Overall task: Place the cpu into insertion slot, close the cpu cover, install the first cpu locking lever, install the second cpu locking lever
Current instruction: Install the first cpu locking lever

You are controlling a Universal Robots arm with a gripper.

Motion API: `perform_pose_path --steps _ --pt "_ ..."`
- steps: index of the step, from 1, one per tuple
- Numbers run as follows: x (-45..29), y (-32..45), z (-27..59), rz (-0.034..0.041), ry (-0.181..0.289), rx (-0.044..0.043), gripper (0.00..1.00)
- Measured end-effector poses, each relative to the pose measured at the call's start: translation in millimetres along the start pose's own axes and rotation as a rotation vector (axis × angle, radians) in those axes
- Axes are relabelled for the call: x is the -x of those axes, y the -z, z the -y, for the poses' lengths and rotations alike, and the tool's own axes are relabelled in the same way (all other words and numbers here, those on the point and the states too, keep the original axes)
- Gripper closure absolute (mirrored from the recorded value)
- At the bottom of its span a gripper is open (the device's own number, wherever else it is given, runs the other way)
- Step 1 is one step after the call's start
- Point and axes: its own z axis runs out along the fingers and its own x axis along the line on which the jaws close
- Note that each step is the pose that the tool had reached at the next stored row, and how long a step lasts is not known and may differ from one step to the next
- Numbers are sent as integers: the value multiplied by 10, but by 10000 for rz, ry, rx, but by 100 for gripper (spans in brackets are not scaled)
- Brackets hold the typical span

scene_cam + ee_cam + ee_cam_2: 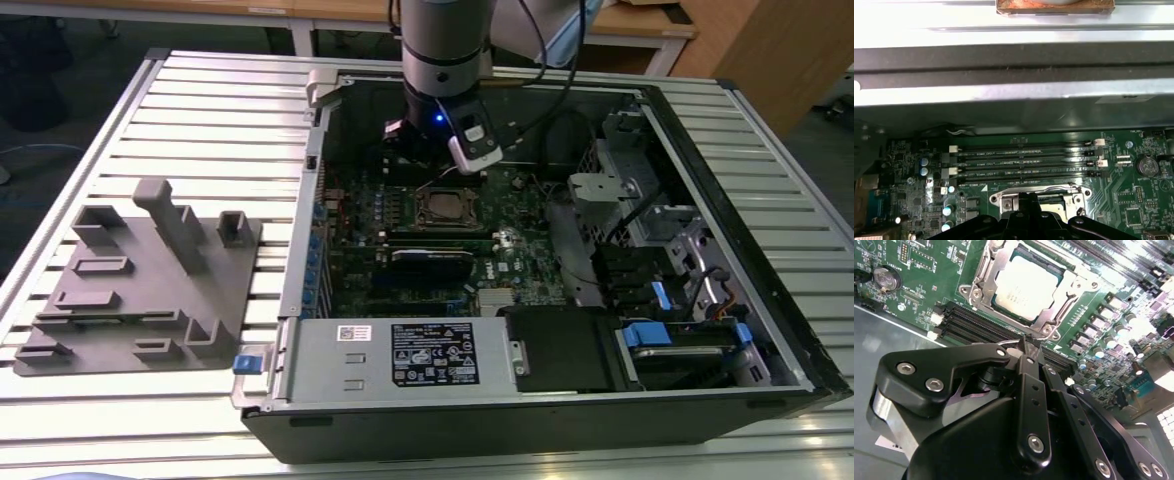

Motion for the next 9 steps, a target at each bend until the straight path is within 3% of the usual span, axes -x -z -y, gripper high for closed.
perform_pose_path --steps 9 --pt "31 -36 -79 -1 3 5 89"
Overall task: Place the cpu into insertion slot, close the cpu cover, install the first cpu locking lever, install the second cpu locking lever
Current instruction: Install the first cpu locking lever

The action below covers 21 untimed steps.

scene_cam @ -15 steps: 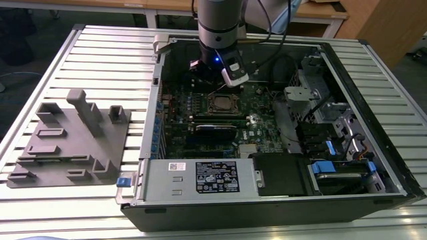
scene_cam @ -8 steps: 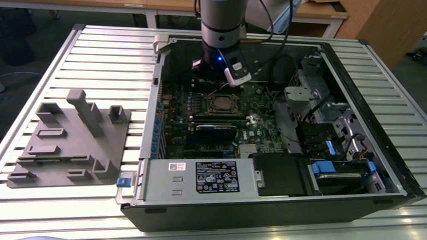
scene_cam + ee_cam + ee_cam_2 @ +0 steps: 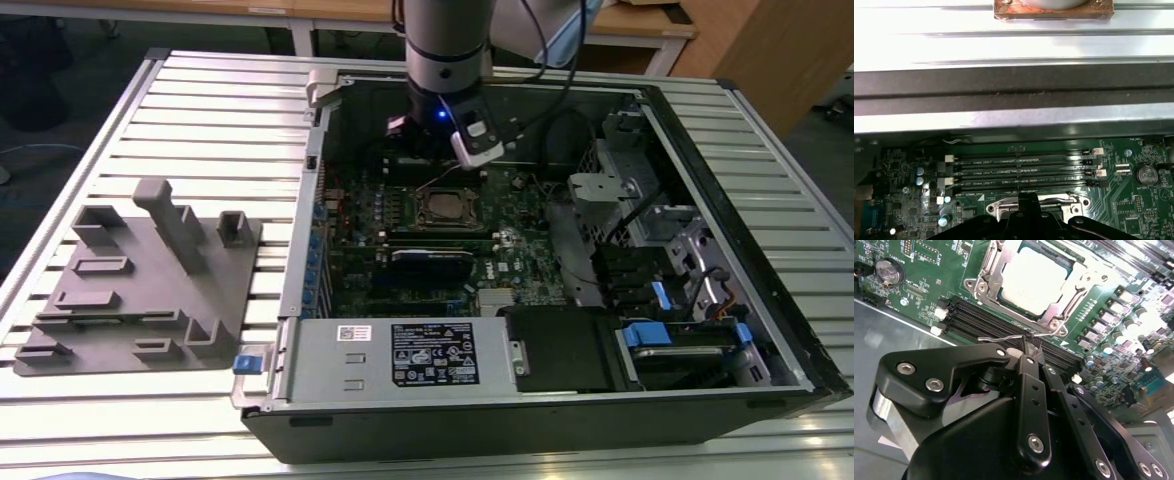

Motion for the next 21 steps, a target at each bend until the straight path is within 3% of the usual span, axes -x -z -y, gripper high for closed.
perform_pose_path --steps 21 --pt "27 -47 -21 1 0 7 89"
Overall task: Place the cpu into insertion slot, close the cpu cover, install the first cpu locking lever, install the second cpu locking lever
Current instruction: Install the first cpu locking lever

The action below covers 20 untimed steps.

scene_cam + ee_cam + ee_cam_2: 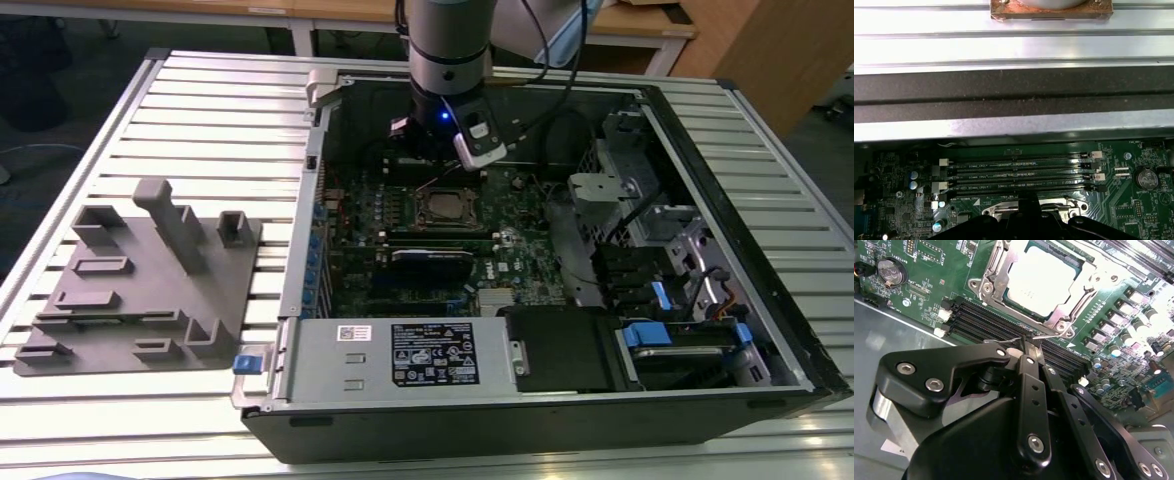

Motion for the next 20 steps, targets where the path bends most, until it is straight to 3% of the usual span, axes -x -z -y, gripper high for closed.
perform_pose_path --steps 20 --pt "15 -23 -16 -1 0 0 89"
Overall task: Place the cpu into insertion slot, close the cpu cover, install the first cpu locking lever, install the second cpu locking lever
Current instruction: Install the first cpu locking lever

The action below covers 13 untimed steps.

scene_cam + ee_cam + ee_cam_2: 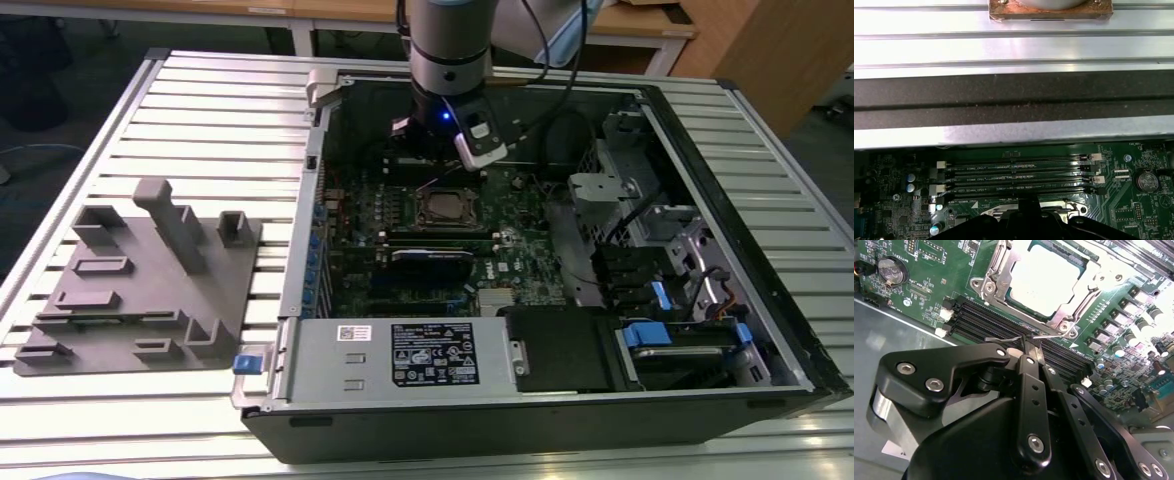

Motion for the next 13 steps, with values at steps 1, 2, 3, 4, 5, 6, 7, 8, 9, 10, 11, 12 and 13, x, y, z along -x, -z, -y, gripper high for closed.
perform_pose_path --steps 1,2,3,4,5,6,7,8,9,10,11,12,13 --pt "5 0 0 0 0 -1 89" --pt "11 0 -1 -1 -1 -2 89" --pt "17 -1 -1 -1 -1 -2 89" --pt "22 -1 -1 -1 0 -1 89" --pt "26 -1 -2 0 0 -2 89" --pt "32 -2 -2 -1 -1 -2 89" --pt "37 -2 -2 0 -1 -2 89" --pt "42 -2 -2 -1 -1 -2 89" --pt "47 -3 -3 -1 0 -2 89" --pt "50 -3 -3 -1 -1 -2 89" --pt "51 -3 -3 -1 -1 -2 89" --pt "51 -3 -3 -1 -2 -3 89" --pt "52 -3 -3 0 -1 -2 89"
